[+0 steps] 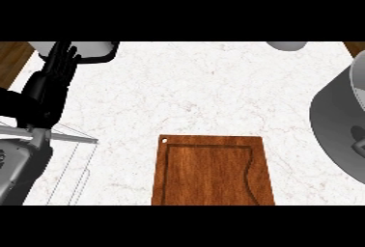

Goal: Pick the squash from the cutting board and place it in the pot

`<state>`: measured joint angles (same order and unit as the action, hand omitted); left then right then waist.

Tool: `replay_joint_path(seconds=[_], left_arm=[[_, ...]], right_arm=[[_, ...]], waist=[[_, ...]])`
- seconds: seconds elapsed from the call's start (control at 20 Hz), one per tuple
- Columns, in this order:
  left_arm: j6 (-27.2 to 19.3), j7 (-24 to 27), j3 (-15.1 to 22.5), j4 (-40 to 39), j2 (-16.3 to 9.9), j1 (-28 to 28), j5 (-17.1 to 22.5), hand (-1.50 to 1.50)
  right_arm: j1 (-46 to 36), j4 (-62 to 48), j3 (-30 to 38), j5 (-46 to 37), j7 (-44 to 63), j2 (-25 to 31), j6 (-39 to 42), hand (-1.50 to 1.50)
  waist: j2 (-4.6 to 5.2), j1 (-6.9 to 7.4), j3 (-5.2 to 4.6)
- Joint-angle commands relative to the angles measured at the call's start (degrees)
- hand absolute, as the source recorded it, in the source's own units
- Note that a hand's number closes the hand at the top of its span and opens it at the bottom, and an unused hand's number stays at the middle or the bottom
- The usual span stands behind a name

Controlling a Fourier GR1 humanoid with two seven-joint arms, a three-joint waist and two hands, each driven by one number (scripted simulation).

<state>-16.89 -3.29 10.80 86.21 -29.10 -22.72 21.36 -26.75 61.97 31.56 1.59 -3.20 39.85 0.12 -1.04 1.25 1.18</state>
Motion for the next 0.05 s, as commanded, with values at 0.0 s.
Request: replay_joint_path(seconds=[0.0], left_arm=[[-1.37,-3.29,3.18,-6.3,-4.23,12.85,-4.93,0.0]], right_arm=[[3.79,-0.84,3.93,3.93,-2.94,1.85,4.63,-1.5]], waist=[[0.76,-0.67,-0.94]])
